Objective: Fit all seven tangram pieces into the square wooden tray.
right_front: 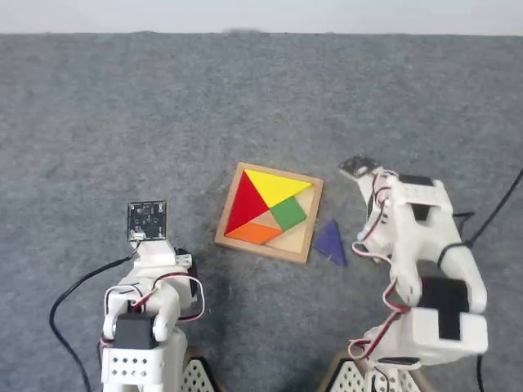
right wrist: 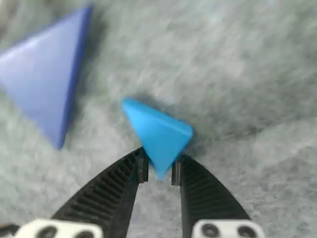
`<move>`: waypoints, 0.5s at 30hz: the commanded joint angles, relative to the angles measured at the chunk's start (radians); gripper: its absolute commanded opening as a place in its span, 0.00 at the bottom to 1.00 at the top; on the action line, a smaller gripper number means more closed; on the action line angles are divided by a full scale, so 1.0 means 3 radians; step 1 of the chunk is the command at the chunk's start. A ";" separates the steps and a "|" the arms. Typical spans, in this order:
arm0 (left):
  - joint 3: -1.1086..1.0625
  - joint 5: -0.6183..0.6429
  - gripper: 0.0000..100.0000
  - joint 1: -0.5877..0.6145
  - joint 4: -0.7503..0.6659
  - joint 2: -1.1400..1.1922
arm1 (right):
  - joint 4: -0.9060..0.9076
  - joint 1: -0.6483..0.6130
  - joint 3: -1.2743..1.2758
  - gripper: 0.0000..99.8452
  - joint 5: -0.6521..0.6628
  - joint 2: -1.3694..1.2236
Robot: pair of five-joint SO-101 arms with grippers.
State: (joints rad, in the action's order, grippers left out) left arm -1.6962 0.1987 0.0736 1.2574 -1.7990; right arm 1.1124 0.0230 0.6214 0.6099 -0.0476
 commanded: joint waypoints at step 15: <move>0.0043 -0.0051 0.01 0.0020 0.0015 -0.0066 | 0.0463 -0.0555 -0.0977 0.09 -0.1023 -0.0069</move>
State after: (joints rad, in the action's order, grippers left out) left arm -1.6962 0.1987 0.0736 1.2574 -1.7990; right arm 1.2290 -0.1350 0.3836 0.3107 -0.0752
